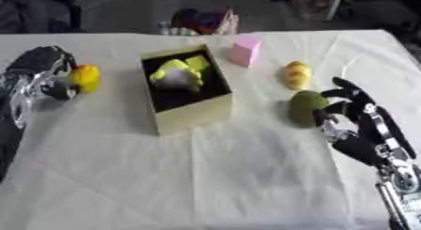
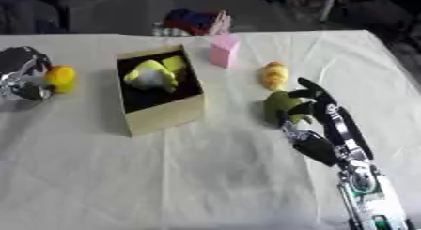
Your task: Pick up objects on the table and place them in the box.
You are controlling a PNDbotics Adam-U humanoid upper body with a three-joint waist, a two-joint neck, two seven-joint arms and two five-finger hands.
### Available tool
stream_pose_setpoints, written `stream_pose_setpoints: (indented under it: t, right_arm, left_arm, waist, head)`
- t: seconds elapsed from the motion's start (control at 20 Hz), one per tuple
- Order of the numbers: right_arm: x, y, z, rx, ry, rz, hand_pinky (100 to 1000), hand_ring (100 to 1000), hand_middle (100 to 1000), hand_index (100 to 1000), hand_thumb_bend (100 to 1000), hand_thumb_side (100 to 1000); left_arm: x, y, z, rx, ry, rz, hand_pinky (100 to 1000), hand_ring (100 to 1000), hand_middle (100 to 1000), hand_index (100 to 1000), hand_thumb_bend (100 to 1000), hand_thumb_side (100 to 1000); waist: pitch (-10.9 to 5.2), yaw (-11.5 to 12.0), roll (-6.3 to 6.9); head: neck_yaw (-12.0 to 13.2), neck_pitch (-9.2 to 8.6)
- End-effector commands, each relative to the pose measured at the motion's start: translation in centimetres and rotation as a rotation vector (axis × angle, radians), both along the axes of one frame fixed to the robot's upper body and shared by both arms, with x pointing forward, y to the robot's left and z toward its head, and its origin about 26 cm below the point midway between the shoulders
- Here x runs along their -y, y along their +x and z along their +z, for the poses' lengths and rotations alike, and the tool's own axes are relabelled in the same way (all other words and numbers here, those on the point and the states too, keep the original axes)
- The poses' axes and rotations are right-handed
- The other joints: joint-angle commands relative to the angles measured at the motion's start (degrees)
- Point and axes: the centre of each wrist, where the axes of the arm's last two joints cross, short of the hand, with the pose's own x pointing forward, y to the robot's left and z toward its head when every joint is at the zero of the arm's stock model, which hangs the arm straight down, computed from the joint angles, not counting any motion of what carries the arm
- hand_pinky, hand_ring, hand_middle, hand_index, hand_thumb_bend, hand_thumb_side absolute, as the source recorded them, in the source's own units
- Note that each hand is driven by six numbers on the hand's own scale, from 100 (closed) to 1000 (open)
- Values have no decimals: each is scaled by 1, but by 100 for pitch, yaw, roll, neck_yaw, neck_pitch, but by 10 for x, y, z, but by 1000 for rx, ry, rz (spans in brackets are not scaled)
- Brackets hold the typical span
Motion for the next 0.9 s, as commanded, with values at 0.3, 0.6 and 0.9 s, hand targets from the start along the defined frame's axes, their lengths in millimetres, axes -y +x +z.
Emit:
stream_pose_setpoints:
  t: [0.3, 0.6, 0.9]
  right_arm:
    - [3, 2, 6, 22, -8, -2, 752, 609, 740, 943, 327, 320]
    - [3, 2, 7, 23, -12, 4, 752, 609, 741, 943, 327, 320]
    - [2, 2, 7, 25, -15, 9, 752, 609, 741, 943, 327, 320]
  left_arm:
    - [14, 4, 73, 255, -44, -120, 636, 449, 398, 519, 122, 107]
    - [65, -5, 112, 245, 40, -466, 648, 463, 429, 543, 172, 107]
    - [107, -14, 104, 55, 161, -749, 662, 492, 467, 577, 208, 100]
  waist:
    - [-89, -2, -42]
    - [-97, -25, -4]
    - [-98, -84, 27]
  head:
    - [-31, 22]
    - [-31, 22]
    - [-15, 22]
